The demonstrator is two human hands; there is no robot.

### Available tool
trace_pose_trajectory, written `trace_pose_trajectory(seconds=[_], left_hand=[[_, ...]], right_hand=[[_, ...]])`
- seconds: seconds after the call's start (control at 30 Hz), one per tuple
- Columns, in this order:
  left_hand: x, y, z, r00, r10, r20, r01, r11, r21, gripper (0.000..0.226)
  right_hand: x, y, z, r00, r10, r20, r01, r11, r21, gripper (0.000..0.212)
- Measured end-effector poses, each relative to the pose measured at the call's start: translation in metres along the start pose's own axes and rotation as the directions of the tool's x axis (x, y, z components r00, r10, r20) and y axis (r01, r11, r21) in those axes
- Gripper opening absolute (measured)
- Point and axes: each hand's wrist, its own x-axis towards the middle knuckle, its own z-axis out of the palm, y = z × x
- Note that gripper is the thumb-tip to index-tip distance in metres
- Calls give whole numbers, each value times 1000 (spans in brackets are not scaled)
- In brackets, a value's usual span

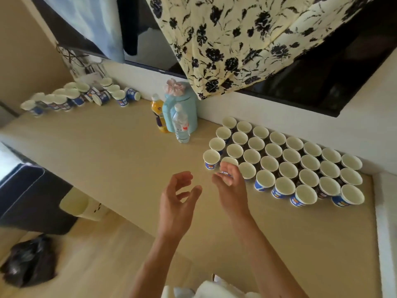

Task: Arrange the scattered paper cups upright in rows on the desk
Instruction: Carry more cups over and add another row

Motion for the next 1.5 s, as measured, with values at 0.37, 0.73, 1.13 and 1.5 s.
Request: trace_pose_trajectory(seconds=[0.37, 0.73, 1.13, 1.5], left_hand=[[0, -18, -193, 980, -3, -201, -5, 999, -38, 26], [22, -42, -307, 975, 0, -221, -3, 1000, -15, 23], [162, -54, -417, 961, -30, -274, 47, 998, 53, 25], [318, -61, -510, 963, -50, -266, 57, 998, 19, 22]], right_hand=[[-82, 3, 183, 961, -22, 276, 37, 998, -51, 62], [-96, 13, 298, 947, -17, 320, 29, 999, -33, 33], [2, -13, 467, 935, -17, 355, 9, 1000, 23, 27], [68, -44, 590, 937, -7, 349, 3, 1000, 11, 22]])
